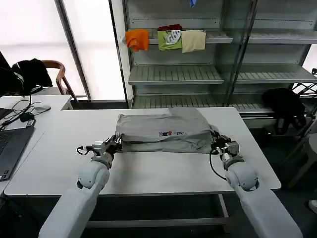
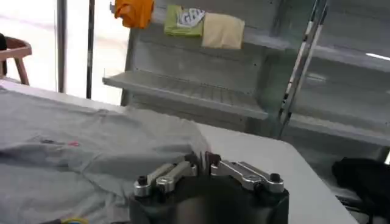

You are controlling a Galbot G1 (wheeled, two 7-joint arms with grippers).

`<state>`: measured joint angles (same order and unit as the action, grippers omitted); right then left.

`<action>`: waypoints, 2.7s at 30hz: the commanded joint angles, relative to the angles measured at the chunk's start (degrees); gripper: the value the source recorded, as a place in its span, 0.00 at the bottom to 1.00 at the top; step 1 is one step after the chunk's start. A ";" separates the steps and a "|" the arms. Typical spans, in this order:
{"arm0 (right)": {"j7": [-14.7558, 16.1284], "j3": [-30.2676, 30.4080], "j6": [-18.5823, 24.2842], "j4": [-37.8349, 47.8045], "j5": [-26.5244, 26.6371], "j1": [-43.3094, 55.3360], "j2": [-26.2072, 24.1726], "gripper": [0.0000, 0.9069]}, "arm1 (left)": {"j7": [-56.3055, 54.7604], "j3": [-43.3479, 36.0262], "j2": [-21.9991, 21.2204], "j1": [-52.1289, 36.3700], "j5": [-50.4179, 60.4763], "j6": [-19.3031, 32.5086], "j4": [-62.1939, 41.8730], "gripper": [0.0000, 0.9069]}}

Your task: Fold and organize the clothes.

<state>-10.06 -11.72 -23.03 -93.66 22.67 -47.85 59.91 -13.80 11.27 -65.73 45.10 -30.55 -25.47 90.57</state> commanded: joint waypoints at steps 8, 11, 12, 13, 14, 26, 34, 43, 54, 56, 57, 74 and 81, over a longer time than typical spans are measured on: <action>-2.06 -2.27 -3.75 -3.46 0.38 -3.01 -1.61 1.00 | 0.54 2.28 4.75 4.84 4.18 -6.12 8.97 0.86; -3.47 -3.49 -3.52 -6.79 1.84 -4.23 -1.85 1.00 | -0.42 3.79 5.84 6.25 3.59 -7.17 12.64 1.00; -3.84 -4.15 -3.06 -8.90 3.24 -5.30 -2.00 1.00 | -0.77 4.21 6.04 6.90 2.58 -7.45 14.16 1.00; -3.81 -4.58 -2.55 -9.92 4.29 -6.15 -2.25 1.00 | -0.97 4.31 6.09 7.07 2.10 -7.51 15.23 1.00; -3.74 -4.83 -1.88 -11.20 5.01 -7.14 -2.52 1.00 | -1.37 4.41 5.90 7.53 0.82 -7.47 16.18 1.00; -1.87 -4.49 2.08 -10.34 6.88 -13.17 -1.81 1.00 | -0.61 4.61 1.60 9.08 -4.47 -4.83 10.64 1.00; -2.01 -3.51 1.69 -6.91 6.93 -10.61 -0.49 1.00 | 0.67 4.73 0.79 6.92 -5.53 -3.41 4.78 1.00; -1.91 -2.77 1.71 -4.24 6.72 -8.03 0.17 0.87 | 1.72 4.29 -0.52 4.71 -7.01 -2.46 -0.52 0.53; -0.81 -2.77 1.75 -2.88 7.72 -7.56 0.02 0.00 | 2.31 3.60 -0.32 4.34 -6.75 -3.55 -1.76 0.02; -0.64 -2.75 1.72 -2.80 8.06 -7.72 0.04 0.00 | 2.45 3.60 -0.18 4.50 -6.73 -3.95 -1.44 0.02; -0.46 -2.74 1.73 -2.74 8.08 -7.80 0.00 0.00 | 2.71 3.60 -0.11 4.64 -6.71 -3.96 -1.36 0.02; -0.26 -3.14 0.69 -4.68 8.37 -7.86 -0.90 0.00 | 2.88 3.58 1.45 4.69 -6.11 -3.90 0.50 0.00; -0.69 -3.09 -1.04 -8.15 8.93 -8.87 -1.76 0.00 | 1.27 4.29 3.36 6.22 -7.04 -3.94 3.56 0.00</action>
<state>-10.82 -14.81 -23.45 -99.92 31.46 -56.51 58.28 -11.28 15.14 -63.75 50.26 -37.22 -29.43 91.73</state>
